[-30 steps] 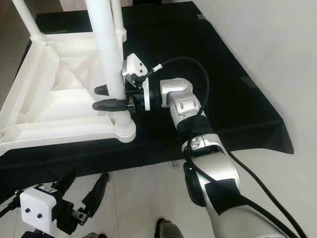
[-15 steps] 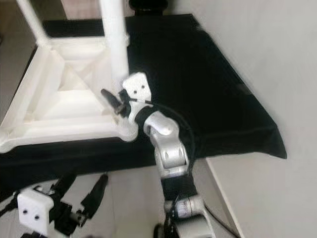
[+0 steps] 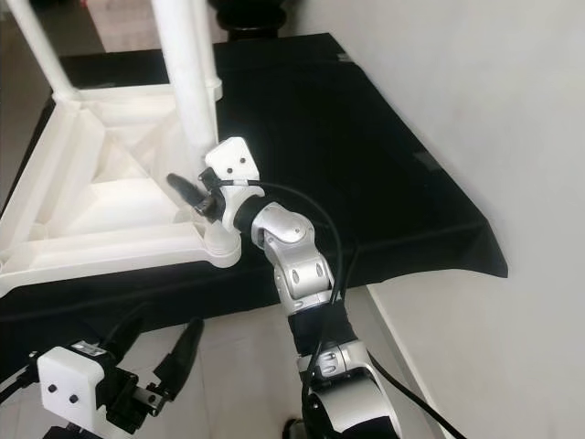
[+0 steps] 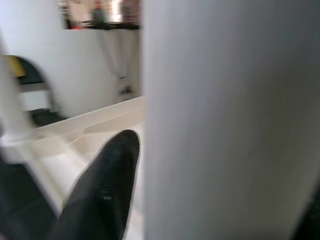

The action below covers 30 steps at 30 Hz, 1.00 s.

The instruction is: Building children table

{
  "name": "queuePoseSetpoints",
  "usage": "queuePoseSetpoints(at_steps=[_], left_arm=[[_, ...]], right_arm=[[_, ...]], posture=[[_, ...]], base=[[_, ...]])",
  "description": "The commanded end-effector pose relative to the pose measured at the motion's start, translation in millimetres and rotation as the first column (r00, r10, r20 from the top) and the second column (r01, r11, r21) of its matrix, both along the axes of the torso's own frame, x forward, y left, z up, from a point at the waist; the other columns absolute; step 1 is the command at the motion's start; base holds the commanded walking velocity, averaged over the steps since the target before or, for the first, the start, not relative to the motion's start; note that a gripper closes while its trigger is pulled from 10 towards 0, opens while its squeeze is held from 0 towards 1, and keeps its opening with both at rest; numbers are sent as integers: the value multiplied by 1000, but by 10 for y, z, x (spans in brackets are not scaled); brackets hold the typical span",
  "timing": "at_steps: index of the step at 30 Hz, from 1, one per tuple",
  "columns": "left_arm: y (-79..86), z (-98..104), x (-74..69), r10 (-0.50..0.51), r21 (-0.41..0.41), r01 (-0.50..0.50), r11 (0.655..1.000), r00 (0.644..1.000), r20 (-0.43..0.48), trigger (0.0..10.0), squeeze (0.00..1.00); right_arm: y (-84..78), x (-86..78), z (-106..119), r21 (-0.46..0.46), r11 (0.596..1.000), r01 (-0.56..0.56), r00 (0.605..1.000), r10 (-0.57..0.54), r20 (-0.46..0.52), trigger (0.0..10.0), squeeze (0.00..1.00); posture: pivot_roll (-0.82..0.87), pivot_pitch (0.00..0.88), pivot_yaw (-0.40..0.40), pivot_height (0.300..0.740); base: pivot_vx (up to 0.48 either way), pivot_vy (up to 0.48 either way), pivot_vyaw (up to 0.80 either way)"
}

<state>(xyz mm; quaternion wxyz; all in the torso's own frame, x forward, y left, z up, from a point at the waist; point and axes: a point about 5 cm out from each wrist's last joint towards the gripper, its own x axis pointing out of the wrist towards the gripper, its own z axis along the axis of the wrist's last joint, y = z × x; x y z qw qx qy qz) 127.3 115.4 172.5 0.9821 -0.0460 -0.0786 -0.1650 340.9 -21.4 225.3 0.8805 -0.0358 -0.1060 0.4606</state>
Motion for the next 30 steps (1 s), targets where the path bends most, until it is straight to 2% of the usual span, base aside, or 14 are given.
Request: queuePoseSetpoints(at_steps=[1,2,3,5,8,11,12,13,14,16,20,22,23,30], left_arm=[[11,-55,5,9,7,-9,1000,1000,-27,10000,0],[11,-55,5,9,7,-9,1000,1000,-27,10000,0],[13,-55,9,8,8,-8,1000,1000,-26,10000,0],[13,-55,9,8,8,-8,1000,1000,-26,10000,0],[9,-51,14,10,10,-9,1000,1000,-23,10000,0],[5,-51,14,10,10,-10,1000,1000,-22,10000,0],[2,-50,13,10,11,-10,1000,1000,-21,10000,0],[2,-50,13,10,11,-10,1000,1000,-21,10000,0],[-2,-49,10,10,10,-9,1000,1000,-21,10000,0],[-2,-49,10,10,10,-9,1000,1000,-21,10000,0],[-9,-47,2,9,9,-9,1000,1000,-22,10000,0],[-12,-46,-1,9,9,-9,1000,1000,-22,10000,0],[-15,-44,-3,9,8,-9,1000,1000,-22,10000,0],[-20,-42,-6,9,6,-9,1000,1000,-22,10000,0]], right_arm=[[102,-62,63,-5,990,-140,990,140,2,10000,1000],[102,-62,63,-5,990,-140,990,140,2,10000,1000],[73,-67,138,-15,974,-224,974,225,13,10000,1000],[73,-67,138,-15,974,-224,974,225,13,10000,1000],[-64,30,392,-39,910,-413,909,414,41,10000,1000],[-91,66,433,-66,892,-448,892,451,42,10000,1000],[-109,104,457,-95,877,-472,879,476,34,10000,663],[-109,104,457,-95,877,-472,879,476,34,10000,663],[-129,148,469,-130,860,-494,866,500,21,10000,0],[-129,148,469,-130,860,-494,866,500,21,10000,0],[-141,210,466,-178,833,-524,848,530,-16,10000,0],[-140,227,459,-189,826,-531,844,535,-29,9647,0],[-140,232,455,-188,821,-539,839,542,-40,0,0],[-171,239,456,-180,805,-565,823,565,-57,0,0]], posture=[[10,203,-46,740],[10,203,-46,740],[12,202,-45,740],[12,202,-45,740],[20,201,-47,740],[23,203,-48,740],[25,203,-47,740],[25,203,-47,740],[27,203,-49,740],[27,203,-49,740],[31,203,-50,740],[34,206,-52,740],[36,207,-53,740],[33,204,-51,740]], base=[[0,0,0],[0,0,0],[0,0,0],[0,0,0],[0,0,0],[0,0,0],[0,0,0],[0,0,0],[0,0,0],[0,0,0],[0,0,0],[0,0,0],[0,0,0],[0,0,0]])
